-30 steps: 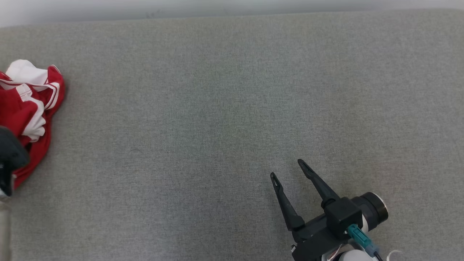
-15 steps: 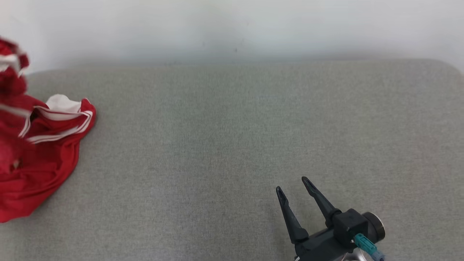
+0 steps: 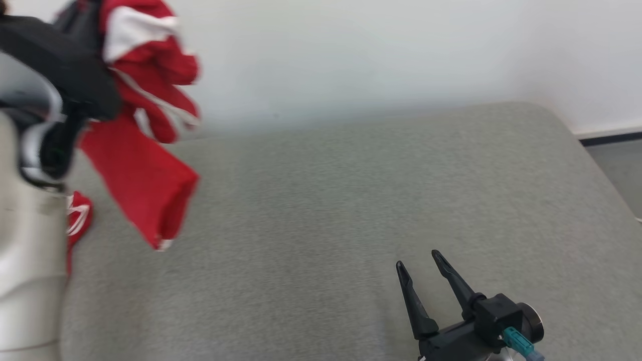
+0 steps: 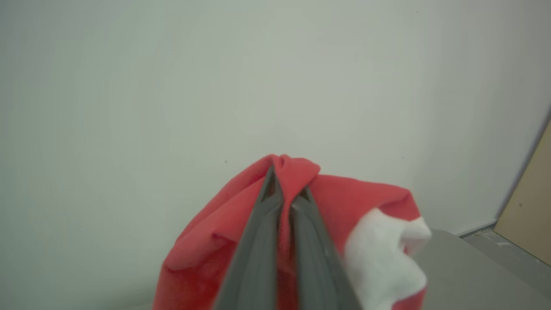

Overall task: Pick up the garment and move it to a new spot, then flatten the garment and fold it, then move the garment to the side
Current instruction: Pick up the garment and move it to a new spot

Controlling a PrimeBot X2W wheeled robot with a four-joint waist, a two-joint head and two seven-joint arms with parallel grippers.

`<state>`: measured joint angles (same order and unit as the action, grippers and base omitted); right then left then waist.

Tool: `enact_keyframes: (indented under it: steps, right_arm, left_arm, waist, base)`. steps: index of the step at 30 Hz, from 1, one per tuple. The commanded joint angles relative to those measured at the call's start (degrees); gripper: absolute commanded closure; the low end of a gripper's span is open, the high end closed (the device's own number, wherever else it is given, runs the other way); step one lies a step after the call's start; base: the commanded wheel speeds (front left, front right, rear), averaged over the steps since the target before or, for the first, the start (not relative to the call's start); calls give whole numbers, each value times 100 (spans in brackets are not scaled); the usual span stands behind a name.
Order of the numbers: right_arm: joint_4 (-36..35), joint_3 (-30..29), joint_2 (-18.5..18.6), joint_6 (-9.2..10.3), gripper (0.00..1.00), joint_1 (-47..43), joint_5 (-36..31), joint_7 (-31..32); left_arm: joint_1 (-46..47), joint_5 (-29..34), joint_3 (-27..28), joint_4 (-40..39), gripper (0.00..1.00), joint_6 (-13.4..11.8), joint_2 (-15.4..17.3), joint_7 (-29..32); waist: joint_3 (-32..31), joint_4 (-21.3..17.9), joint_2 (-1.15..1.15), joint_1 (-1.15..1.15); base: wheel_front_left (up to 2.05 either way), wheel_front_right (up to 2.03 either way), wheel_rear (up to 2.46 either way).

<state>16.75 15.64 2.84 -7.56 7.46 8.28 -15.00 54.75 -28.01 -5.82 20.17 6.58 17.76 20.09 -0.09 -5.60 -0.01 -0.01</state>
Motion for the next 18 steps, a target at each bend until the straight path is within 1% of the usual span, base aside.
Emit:
enact_keyframes:
  steps: [1,4,8,9,13,15,18]
  right_arm:
    - [0,-35,8,14,0,-10,-23,-20]
    - [-20,-78,7,14,0,-1,-71,-17]
    - [-31,-205,7,14,0,-52,-137,-14]
    - [-42,-206,7,14,0,-49,-142,-15]
    - [-101,-177,5,14,0,48,-129,-15]
    - [-141,-158,5,14,0,105,-99,-15]
    - [-200,-182,5,14,0,125,-71,-15]
  left_arm:
    - [-115,-51,-66,-48,100,20,-110,-38]
    - [-277,-268,-227,-246,100,34,-423,-117]
    - [-647,-556,-420,-357,100,52,-913,-388]
    - [-750,-585,-460,-344,100,56,-994,-464]
    - [-1206,-725,-662,-5,100,69,-1226,-704]
    - [-1412,-698,-760,260,100,64,-1272,-811]
    - [-1659,-741,-816,709,100,39,-1305,-946]
  waist:
    - [16,-502,1,1]
    - [105,-822,1,1]
    - [238,-1132,1,1]
    - [282,-1198,1,1]
    - [448,-1433,1,1]
    - [537,-1501,1,1]
    - [629,-1503,1,1]
  base:
    - [0,0,0]
    - [0,0,0]
    - [0,0,0]
    - [0,0,0]
    - [0,0,0]
    - [0,0,0]
    - [0,0,0]
